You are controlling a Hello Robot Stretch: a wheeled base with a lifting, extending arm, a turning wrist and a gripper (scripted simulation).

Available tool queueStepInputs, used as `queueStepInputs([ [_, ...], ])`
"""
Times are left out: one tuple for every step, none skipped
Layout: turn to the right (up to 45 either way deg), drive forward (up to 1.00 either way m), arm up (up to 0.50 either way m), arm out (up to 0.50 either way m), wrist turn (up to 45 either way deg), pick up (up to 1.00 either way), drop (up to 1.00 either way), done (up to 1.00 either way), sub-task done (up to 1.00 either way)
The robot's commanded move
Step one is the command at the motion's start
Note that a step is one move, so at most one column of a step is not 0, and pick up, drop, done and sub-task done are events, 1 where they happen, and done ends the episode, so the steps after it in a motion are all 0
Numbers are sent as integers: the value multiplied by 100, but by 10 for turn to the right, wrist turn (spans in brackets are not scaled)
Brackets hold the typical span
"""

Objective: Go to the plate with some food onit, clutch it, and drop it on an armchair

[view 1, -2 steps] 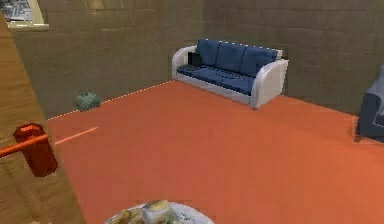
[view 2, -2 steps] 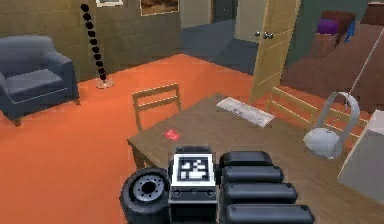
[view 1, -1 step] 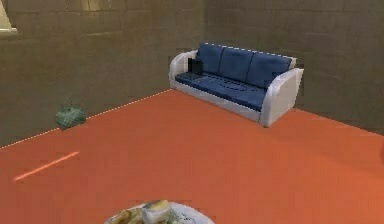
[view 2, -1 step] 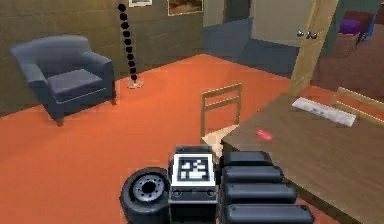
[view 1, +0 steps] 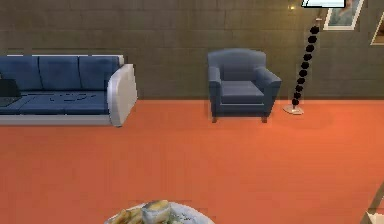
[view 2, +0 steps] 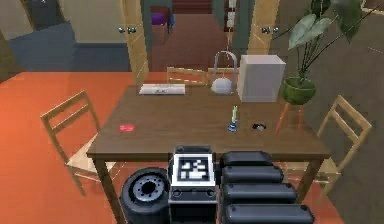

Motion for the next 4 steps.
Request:
queueStepInputs([
  [180,0,0,0,0,0,0,0,0],
  [0,100,0,0,0,0,0,0,0],
  [0,95,0,0,0,0,0,0,0],
  [-450,0,0,0,0,0,0,0,0],
])
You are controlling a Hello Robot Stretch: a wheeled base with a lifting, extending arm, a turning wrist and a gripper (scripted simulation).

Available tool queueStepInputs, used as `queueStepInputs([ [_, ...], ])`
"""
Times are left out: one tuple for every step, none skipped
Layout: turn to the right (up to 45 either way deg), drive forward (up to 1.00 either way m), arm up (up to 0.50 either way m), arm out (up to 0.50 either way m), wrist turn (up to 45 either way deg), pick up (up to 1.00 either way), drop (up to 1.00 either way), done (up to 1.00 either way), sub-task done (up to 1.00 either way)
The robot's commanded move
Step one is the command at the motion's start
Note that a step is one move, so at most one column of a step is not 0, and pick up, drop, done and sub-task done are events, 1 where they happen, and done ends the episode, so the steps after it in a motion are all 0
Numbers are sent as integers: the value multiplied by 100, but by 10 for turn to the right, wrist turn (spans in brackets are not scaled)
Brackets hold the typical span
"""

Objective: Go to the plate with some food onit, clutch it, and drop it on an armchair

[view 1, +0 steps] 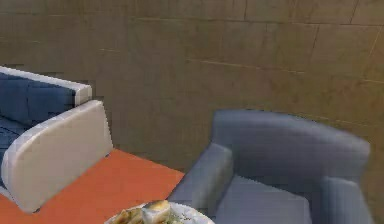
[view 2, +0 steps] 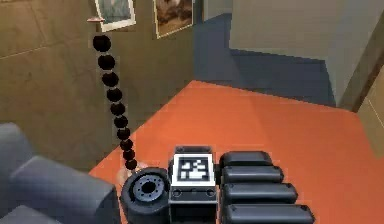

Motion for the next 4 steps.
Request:
queueStepInputs([
  [-450,0,0,0,0,0,0,0,0],
  [-270,0,0,0,0,0,0,0,0],
  [0,0,0,46,0,0,0,0,0],
  [0,0,0,0,450,0,0,0,0],
])
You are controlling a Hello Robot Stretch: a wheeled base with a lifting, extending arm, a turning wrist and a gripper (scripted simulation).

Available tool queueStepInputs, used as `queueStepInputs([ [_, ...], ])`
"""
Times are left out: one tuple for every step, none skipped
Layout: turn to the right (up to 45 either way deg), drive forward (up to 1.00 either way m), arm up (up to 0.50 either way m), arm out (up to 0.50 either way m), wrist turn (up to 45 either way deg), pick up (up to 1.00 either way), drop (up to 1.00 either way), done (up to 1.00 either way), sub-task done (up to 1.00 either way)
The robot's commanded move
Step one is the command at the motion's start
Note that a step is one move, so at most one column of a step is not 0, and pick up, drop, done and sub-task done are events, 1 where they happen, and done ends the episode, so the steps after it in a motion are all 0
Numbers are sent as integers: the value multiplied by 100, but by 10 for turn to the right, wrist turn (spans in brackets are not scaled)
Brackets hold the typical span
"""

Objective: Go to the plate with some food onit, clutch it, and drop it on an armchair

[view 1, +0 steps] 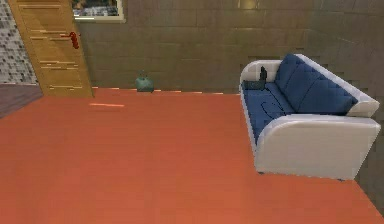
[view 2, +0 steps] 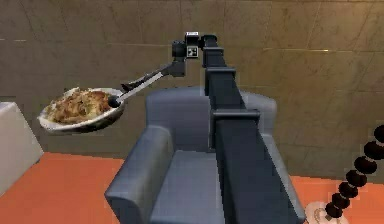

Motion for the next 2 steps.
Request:
queueStepInputs([
  [0,0,0,0,450,0,0,0,0],
  [0,0,0,0,450,0,0,0,0],
])
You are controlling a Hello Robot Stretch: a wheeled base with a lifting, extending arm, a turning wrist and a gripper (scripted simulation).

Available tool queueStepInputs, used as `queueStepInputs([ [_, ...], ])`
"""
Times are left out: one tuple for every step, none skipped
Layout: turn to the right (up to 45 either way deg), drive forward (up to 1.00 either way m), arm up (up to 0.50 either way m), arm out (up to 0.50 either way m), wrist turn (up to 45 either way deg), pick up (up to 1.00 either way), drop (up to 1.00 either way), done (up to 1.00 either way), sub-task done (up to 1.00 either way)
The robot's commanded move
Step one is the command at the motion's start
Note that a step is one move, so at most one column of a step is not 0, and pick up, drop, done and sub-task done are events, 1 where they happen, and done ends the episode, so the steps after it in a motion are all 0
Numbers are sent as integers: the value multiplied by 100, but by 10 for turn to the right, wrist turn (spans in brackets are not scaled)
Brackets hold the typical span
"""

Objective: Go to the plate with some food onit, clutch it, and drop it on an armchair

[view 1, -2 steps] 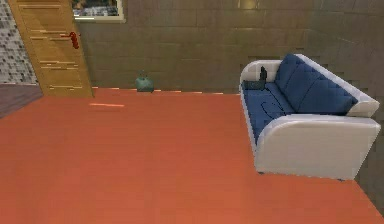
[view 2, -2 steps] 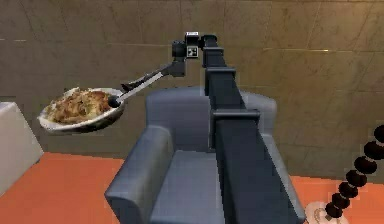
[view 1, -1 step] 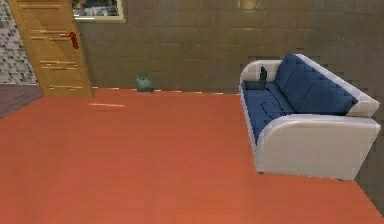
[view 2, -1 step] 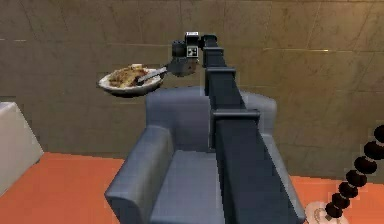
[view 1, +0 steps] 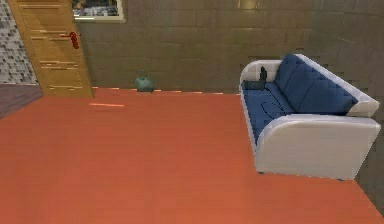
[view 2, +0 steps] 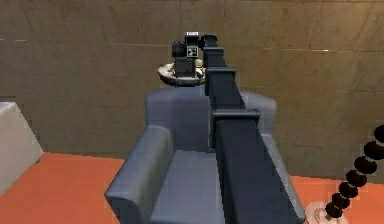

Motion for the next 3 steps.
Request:
queueStepInputs([
  [0,0,0,0,90,0,0,0,0],
  [0,0,-32,0,0,0,0,0,0],
  [0,0,-32,0,0,0,0,0,0],
])
